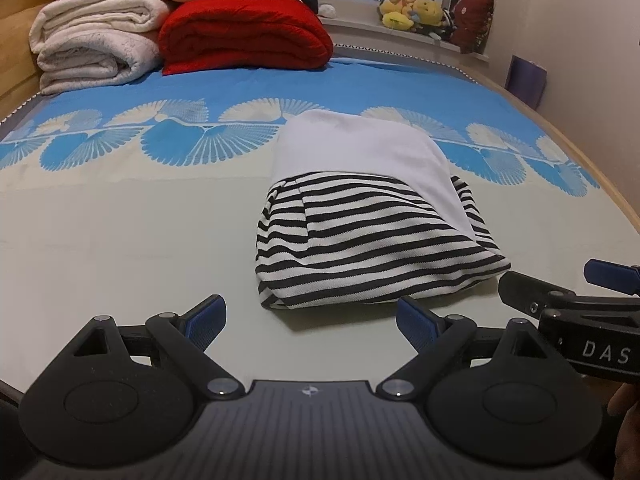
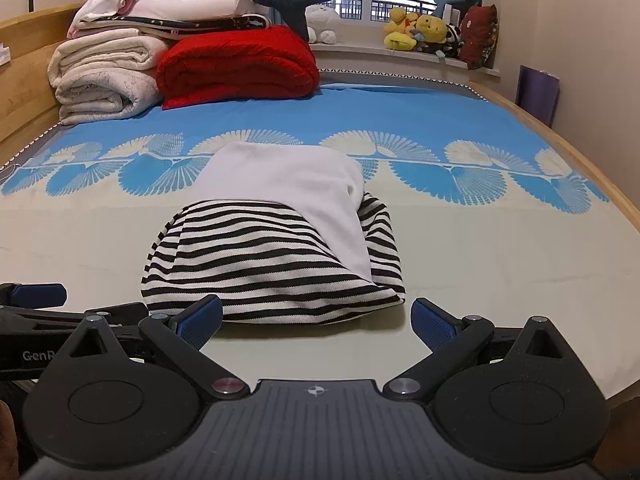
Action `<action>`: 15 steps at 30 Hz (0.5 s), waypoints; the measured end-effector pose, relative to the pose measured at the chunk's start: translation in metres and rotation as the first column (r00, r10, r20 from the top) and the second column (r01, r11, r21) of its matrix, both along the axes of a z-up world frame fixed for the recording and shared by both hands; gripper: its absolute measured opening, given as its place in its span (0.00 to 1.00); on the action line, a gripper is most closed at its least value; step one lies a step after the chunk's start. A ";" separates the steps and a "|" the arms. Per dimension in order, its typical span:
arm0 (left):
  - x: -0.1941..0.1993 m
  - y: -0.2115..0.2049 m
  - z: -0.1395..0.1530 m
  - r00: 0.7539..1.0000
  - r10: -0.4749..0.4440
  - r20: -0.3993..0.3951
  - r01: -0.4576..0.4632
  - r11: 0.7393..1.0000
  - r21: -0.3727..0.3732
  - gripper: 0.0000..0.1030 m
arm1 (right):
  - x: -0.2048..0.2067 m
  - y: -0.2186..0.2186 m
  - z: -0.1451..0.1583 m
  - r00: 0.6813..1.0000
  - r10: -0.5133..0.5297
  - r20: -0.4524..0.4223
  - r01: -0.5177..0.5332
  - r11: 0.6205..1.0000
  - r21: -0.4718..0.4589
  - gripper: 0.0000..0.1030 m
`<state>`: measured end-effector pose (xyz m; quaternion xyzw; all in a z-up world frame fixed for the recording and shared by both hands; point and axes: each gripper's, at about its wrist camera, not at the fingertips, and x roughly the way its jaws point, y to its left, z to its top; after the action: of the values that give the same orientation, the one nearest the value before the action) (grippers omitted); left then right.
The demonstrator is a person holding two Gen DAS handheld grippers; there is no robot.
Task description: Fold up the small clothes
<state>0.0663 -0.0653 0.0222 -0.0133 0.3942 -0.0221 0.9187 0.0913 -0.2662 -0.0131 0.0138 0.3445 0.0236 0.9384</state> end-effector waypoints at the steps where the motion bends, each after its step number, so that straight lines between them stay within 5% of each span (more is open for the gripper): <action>1: 0.000 0.000 0.000 1.000 0.001 -0.001 -0.001 1.000 -0.001 0.92 | 0.000 0.001 0.000 1.000 0.000 0.000 0.000 1.000 -0.002 0.97; 15: 0.001 0.006 -0.001 1.000 0.009 -0.016 -0.009 1.000 -0.018 0.92 | 0.000 0.002 0.000 1.000 0.001 0.001 -0.001 1.000 -0.005 0.97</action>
<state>0.0670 -0.0597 0.0210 -0.0237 0.4011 -0.0215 0.9155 0.0913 -0.2643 -0.0134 0.0112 0.3443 0.0232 0.9385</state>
